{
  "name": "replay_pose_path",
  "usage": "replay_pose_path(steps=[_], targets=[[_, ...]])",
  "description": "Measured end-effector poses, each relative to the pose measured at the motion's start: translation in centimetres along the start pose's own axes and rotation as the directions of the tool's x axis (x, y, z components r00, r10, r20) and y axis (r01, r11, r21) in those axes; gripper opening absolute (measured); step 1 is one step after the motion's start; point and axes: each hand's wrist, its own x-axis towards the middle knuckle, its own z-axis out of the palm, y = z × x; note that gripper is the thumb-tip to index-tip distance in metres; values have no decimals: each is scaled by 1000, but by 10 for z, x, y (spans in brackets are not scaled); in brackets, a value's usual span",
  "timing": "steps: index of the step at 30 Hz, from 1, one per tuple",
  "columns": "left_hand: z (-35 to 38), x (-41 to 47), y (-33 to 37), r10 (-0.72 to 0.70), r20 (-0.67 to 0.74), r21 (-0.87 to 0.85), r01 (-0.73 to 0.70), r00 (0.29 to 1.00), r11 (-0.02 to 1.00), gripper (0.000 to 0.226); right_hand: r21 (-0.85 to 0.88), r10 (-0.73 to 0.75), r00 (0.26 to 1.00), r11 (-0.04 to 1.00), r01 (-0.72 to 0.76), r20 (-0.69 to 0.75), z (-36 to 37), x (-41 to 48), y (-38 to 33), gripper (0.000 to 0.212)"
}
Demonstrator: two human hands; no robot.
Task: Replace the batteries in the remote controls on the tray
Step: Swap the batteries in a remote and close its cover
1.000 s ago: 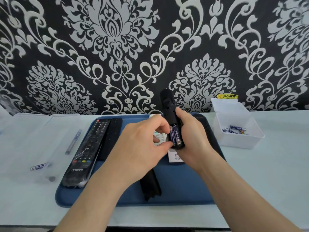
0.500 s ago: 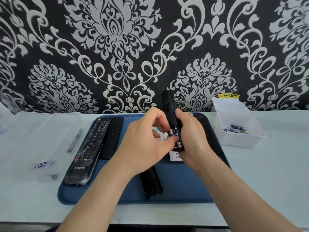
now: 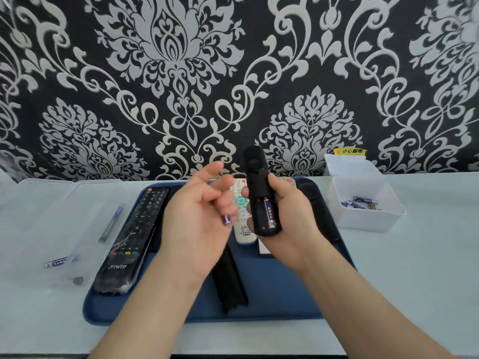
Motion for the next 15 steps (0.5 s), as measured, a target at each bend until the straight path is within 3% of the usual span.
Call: replay_pose_path(steps=[1, 2, 4, 5, 6, 7, 10, 15], targets=[[-2, 1, 3, 11, -1, 149, -11, 1000, 989, 32, -28, 1, 1000, 1000, -1, -1, -1, 1, 0, 28], [-5, 1, 5, 89, 31, 407, -94, 996, 909, 26, -42, -2, 1000, 999, 2, -7, -1, 2, 1, 29], [-8, -1, 3, 252, 249, 808, -344, 935, 479, 15, -27, -5, 1000, 1000, 4, -20, 1, 2, 0, 30], [-10, -1, -1, 273, 360, 863, -430, 892, 267, 13, -26, -7, 1000, 1000, 7, -5, 2, 2, 0, 36], [-11, -1, -5, 277, 429, 871, -475, 860, 125, 14, -44, -20, 1000, 999, 20, 10, 1, 2, -1, 46], [-12, -1, -8, 273, 460, 870, -490, 845, 54, 17, -65, -34, 999, 997, 35, 18, 1, 2, -1, 55], [-12, -1, -10, 247, 465, 876, -481, 850, 7, 26, -109, -63, 998, 992, 62, -2, 1, 1, -3, 61], [-12, 0, -6, 213, 488, 864, -503, 846, 22, 31, -176, -100, 995, 980, 95, -16, 2, 0, -3, 61]])
